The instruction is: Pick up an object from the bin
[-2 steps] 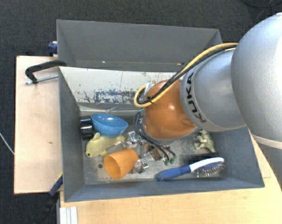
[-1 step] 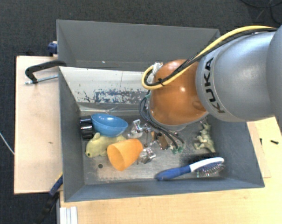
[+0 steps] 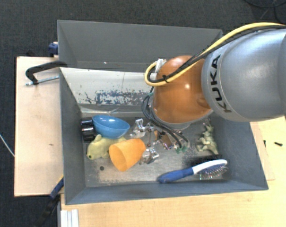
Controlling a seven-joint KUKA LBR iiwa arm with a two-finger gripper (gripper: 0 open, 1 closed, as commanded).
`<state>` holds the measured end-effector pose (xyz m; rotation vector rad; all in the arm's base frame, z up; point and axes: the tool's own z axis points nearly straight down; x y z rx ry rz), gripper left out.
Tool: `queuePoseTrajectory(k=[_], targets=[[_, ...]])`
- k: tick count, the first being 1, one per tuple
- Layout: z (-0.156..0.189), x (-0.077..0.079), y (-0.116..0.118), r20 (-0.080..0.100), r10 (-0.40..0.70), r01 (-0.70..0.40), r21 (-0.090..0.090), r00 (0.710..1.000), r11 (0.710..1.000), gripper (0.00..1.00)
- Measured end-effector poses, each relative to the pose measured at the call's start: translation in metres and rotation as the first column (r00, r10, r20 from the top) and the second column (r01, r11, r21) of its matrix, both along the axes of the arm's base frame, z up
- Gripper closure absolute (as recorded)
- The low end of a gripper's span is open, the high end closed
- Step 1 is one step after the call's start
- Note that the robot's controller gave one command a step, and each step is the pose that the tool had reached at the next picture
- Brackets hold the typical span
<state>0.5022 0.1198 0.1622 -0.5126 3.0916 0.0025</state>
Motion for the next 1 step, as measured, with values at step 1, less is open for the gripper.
queuePoseTrajectory(k=[1], targets=[[0.0068, 0.0011, 0.0010, -0.001, 0.000, 0.000, 0.000, 1.000, 1.000, 1.00]])
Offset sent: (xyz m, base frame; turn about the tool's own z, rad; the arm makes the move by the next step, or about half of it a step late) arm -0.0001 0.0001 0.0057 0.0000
